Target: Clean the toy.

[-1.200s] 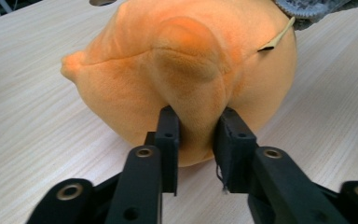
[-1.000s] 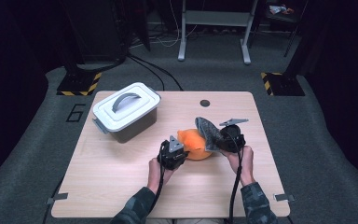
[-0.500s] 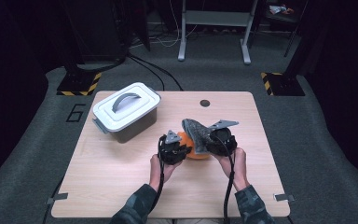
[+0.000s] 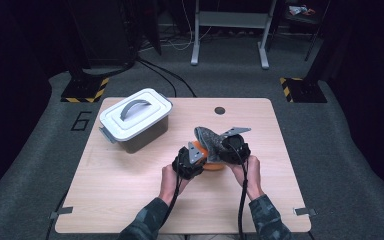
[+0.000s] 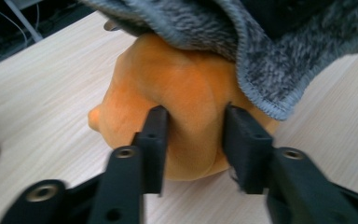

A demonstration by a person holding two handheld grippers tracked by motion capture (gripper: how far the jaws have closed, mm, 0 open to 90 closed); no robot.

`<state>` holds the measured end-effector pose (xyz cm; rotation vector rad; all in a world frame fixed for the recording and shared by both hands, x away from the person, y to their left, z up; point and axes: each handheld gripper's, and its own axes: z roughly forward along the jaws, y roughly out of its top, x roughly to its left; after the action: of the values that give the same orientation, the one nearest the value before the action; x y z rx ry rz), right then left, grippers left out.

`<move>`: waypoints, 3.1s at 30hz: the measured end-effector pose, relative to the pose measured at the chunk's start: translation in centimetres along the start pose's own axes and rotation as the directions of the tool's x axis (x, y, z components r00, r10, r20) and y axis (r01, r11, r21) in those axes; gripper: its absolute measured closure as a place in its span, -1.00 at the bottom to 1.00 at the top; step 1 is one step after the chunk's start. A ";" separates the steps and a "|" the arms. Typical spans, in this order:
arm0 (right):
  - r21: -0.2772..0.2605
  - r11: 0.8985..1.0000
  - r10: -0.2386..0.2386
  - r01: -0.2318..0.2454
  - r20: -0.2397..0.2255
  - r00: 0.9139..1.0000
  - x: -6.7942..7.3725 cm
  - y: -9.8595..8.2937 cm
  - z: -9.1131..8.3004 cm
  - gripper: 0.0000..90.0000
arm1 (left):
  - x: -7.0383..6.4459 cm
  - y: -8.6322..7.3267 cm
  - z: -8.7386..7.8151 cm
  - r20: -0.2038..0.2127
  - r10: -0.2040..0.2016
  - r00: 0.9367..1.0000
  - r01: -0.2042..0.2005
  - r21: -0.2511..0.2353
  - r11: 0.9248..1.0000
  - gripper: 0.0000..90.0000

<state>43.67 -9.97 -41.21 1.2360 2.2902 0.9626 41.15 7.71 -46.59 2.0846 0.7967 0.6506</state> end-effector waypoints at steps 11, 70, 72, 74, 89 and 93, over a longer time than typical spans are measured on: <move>0.003 1.000 0.006 -0.006 0.015 1.000 -0.5 -0.1 0.1 0.65 | 0.5 -0.3 0.1 0.027 -0.028 0.999 0.028 -0.002 1.000 0.72; 0.155 0.967 0.183 -0.200 0.114 0.976 -7.2 -4.9 2.6 0.68 | 0.9 -1.2 -0.1 0.048 -0.053 0.997 0.053 0.001 0.999 0.71; 0.106 0.975 0.181 -0.193 0.114 0.977 -7.1 -4.3 1.1 0.68 | 0.8 -1.1 -0.1 0.044 -0.050 0.998 0.050 -0.002 0.999 0.71; 0.079 0.981 0.168 -0.178 0.115 0.979 -6.9 -3.9 0.4 0.68 | 0.8 -1.1 -0.1 0.043 -0.049 0.998 0.049 -0.002 0.999 0.71; -0.007 1.000 -0.023 0.023 0.018 1.000 -0.3 0.7 -2.4 0.67 | 0.6 -0.8 -0.3 0.055 -0.043 0.998 0.044 -0.028 0.999 0.72; -0.006 0.999 -0.033 0.033 -0.012 0.999 0.5 0.9 -2.0 0.66 | 0.7 -0.8 -0.3 0.059 -0.053 0.997 0.055 -0.029 0.998 0.72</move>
<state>42.72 -9.95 -39.19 1.1899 2.3082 0.9666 41.13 8.75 -46.97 2.0382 0.8020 0.5664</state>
